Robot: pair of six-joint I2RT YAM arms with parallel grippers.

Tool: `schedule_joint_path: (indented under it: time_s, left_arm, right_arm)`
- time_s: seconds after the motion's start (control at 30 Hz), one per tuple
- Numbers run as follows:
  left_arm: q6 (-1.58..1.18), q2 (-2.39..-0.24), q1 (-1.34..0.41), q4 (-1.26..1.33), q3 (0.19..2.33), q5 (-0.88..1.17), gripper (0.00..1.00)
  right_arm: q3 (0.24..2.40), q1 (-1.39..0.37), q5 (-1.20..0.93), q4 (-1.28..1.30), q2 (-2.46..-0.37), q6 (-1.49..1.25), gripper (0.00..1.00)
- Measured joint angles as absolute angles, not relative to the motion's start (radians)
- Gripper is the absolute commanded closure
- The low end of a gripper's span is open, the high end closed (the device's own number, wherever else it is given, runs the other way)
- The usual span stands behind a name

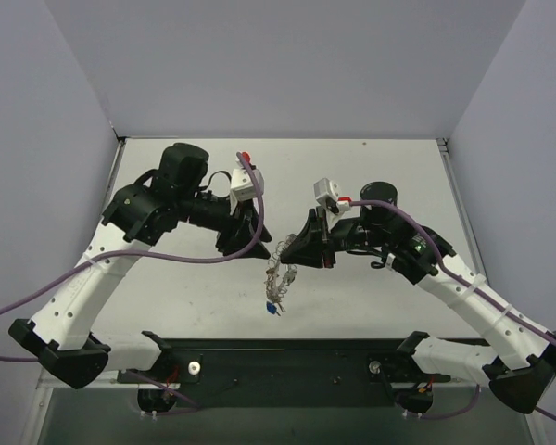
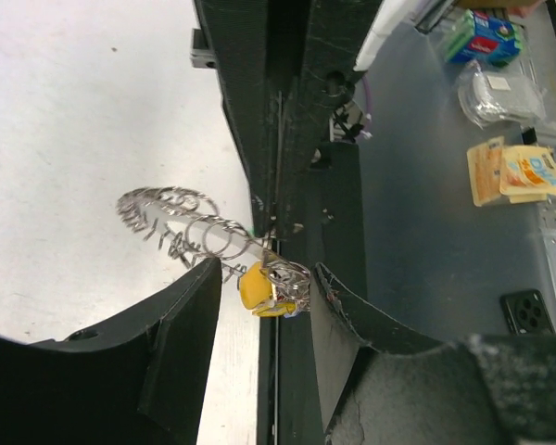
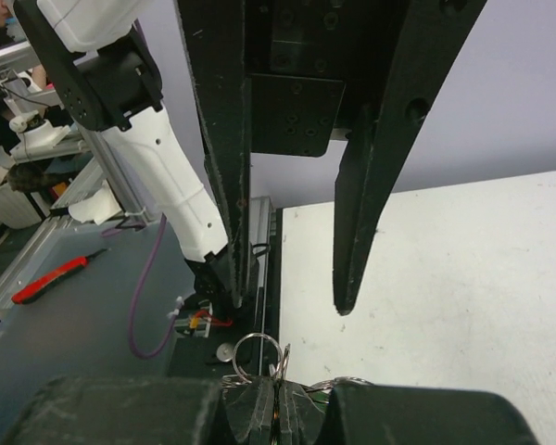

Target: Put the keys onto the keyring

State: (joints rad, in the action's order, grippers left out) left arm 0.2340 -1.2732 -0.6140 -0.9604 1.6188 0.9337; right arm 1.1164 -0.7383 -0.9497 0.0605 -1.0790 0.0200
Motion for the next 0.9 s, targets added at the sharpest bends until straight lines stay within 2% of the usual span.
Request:
schedule_joint_path:
  time_s: [0.33,0.47,0.67,0.77,0.9]
  left_arm:
    - [0.301,-1.326,-0.693,-1.081,1.669,0.897,0.48]
    - [0.309,-1.348,-0.715,-1.093,1.675,0.87,0.51]
    - [0.308,-1.38,-0.731,-1.096,1.689,0.833,0.61]
    - [0.304,-1.389,-0.741,-1.095,1.692,0.821,0.75]
    - [0.3,-1.395,-0.752,-1.095,1.692,0.809,0.81]
  right_arm:
    - [1.136,-0.733,-0.95,0.138,-1.095,0.065,1.0]
    - [1.136,-0.733,-0.951,0.147,-1.096,0.073,1.0]
    - [1.136,-0.733,-0.952,0.15,-1.096,0.078,1.0]
    - [1.136,-0.734,-0.952,0.155,-1.098,0.078,1.0]
    - [1.136,-0.734,-0.952,0.155,-1.1,0.08,1.0]
